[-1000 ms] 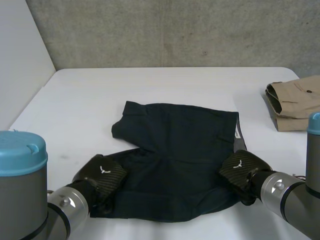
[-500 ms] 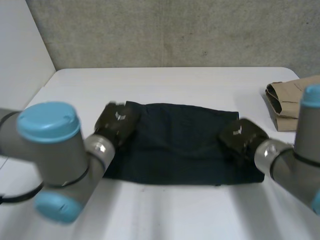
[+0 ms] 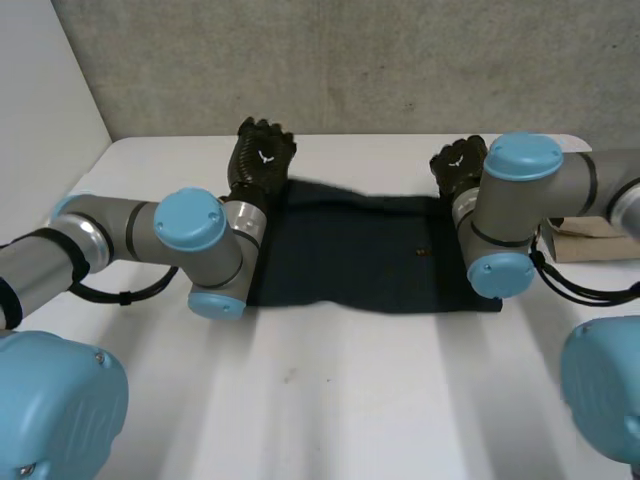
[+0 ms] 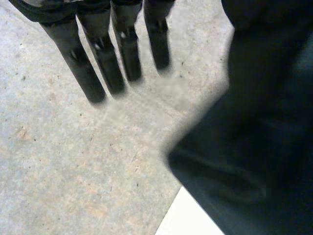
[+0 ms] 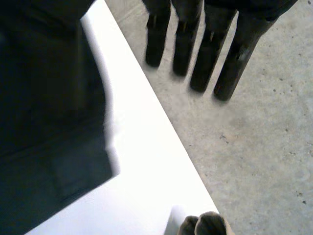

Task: Fold the laundry.

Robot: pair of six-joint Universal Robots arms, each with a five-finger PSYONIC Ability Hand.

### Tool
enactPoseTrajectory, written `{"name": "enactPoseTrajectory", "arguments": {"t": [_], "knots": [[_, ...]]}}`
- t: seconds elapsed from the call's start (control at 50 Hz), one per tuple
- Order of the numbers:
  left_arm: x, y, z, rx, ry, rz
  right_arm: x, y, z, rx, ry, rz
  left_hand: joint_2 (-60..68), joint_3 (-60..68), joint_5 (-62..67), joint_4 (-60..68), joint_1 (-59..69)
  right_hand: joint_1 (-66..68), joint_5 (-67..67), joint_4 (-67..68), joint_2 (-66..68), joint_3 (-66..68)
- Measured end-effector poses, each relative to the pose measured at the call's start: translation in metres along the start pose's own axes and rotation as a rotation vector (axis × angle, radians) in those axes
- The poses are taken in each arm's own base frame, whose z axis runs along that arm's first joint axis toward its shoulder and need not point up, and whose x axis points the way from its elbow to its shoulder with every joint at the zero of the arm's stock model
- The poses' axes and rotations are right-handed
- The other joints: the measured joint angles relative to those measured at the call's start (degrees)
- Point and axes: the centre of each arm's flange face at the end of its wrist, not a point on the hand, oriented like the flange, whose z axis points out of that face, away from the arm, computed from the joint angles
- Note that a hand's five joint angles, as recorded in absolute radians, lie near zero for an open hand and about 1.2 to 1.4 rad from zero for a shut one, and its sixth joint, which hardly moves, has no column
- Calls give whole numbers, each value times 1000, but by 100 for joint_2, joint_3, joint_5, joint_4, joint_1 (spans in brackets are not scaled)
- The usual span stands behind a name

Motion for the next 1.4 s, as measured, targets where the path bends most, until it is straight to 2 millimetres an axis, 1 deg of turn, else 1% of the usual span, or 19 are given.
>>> {"name": "enactPoseTrajectory", "arguments": {"t": [0.02, 0.04, 0.06, 0.22, 0.34, 0.44, 0.48, 0.56, 0.6, 0.74, 0.8, 1.0, 1.04, 1.08, 1.1, 1.14, 1.24, 1.32, 1.4], "knots": [[3, 1, -1, 10, 3, -2, -1, -1, 1, 2, 6, 0, -1155, -1064, -1181, -1207, -1182, -136, -209, -204, -192, -201], [4, 1, -2, 20, 4, -3, 0, -3, 2, 4, 18, 2, -1155, -1064, -1181, -1207, -1182, -645, -1147, -1112, -985, -1120], [5, 1, -2, 27, 4, -4, 0, -5, 2, 5, 25, 4, -1758, -1775, -1851, -1893, -1633, -678, -1241, -1195, -1053, -1229], [-3, -18, -10, 107, -16, -9, 36, -35, -12, 22, 112, 93, -1964, -1956, -1991, -2066, -1638, -688, -1313, -1239, -1132, -1326], [-30, -40, -34, 67, -38, -35, 77, -61, -63, 58, 42, 244, -1965, -1956, -1991, -2066, -1638, -688, -1314, -1239, -1132, -1326], [-45, -51, -55, 20, -34, -91, 86, -51, -90, 21, -44, 283, -1966, -1956, -1991, -2066, -1638, -688, -1315, -1239, -1132, -1326], [-53, -58, -74, -26, -13, -172, 80, -30, -106, -55, -120, 311, -1966, -1956, -1991, -2066, -1638, -688, -1314, -1239, -1132, -1326], [-57, -60, -91, -75, 14, -262, 72, -12, -116, -123, -171, 336, -1966, -1956, -1991, -2066, -1638, -687, -1314, -1239, -1120, -1310], [-58, -60, -108, -137, 46, -369, 60, 11, -126, -199, -215, 370, -1967, -1956, -1991, -2066, -1638, -683, -1313, -1228, -1119, -1310], [-54, -53, -124, -221, 81, -481, 47, 36, -127, -240, -239, 411, -1966, -1956, -1991, -2066, -1638, -641, -1266, -1198, -1069, -1251], [-52, -47, -128, -247, 84, -494, 33, 54, -117, -225, -250, 434, -1966, -1956, -1991, -2066, -1638, -119, -675, -555, -416, -521], [-51, -41, -128, -261, 82, -486, 14, 78, -97, -215, -261, 448, -1966, -1956, -1991, -2066, -1638, 282, -247, -66, 63, -46], [-51, -41, -129, -261, 83, -485, 12, 80, -95, -217, -262, 447, -1966, -1956, -1991, -2065, -1638, 572, -11, 221, 401, 231], [-50, -41, -129, -262, 84, -484, 11, 81, -94, -220, -261, 446, -1966, -1956, -1991, -2066, -1638, 2116, 1813, 2365, 2718, 2394], [-50, -41, -129, -263, 84, -484, 11, 82, -93, -220, -259, 446, -1966, -1956, -1991, -2066, -1638, 2325, 2176, 2808, 3054, 2842], [-50, -41, -130, -264, 84, -484, 14, 82, -92, -214, -239, 447, -1966, -1956, -1991, -2066, -1638, 2765, 3428, 4117, 4298, 4065], [-51, -41, -130, -267, 83, -484, 32, 79, -92, -191, -175, 446, -1966, -1956, -1991, -2066, -1637, 3155, 3646, 4206, 4316, 4190], [-53, -43, -132, -267, 80, -484, 67, 73, -99, -163, -90, 440, -1966, -1956, -1991, -2066, -1638, 3477, 3820, 4206, 4316, 4202], [-56, -45, -132, -262, 73, -484, 89, 75, -104, -161, -38, 411, -1966, -1956, -1991, -2066, -1638, 3568, 3850, 4207, 4316, 4202]]}}
